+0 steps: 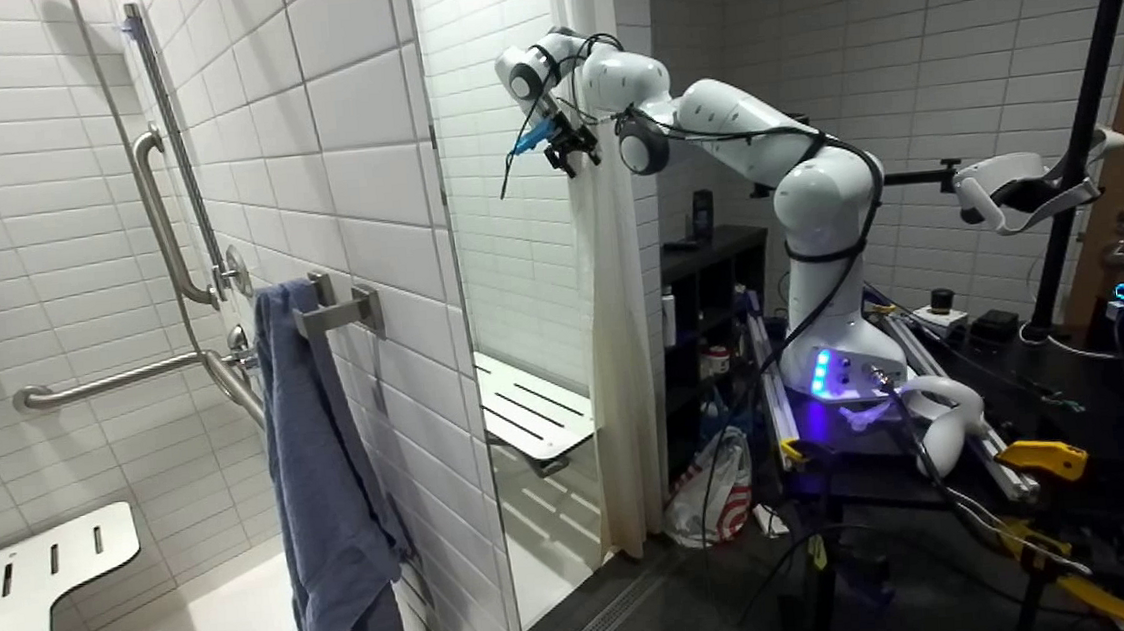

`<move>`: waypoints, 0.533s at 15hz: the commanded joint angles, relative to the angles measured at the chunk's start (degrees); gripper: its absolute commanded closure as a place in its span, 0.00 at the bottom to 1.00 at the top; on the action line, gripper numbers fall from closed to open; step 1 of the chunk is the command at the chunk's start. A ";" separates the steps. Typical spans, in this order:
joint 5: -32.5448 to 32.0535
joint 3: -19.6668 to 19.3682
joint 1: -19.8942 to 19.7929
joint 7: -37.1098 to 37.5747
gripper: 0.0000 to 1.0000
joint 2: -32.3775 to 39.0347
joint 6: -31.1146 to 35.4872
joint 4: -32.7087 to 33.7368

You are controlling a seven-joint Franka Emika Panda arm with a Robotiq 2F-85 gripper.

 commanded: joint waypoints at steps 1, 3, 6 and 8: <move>-1.75 -1.25 -0.49 3.70 0.00 -2.19 -1.92 -1.30; -1.86 -1.56 -0.90 6.12 0.00 -2.56 -2.45 -1.20; -2.00 -2.06 -1.31 10.41 0.00 -3.16 -2.45 -0.97; -2.11 -2.28 -1.45 13.31 0.00 -3.64 -2.36 -0.92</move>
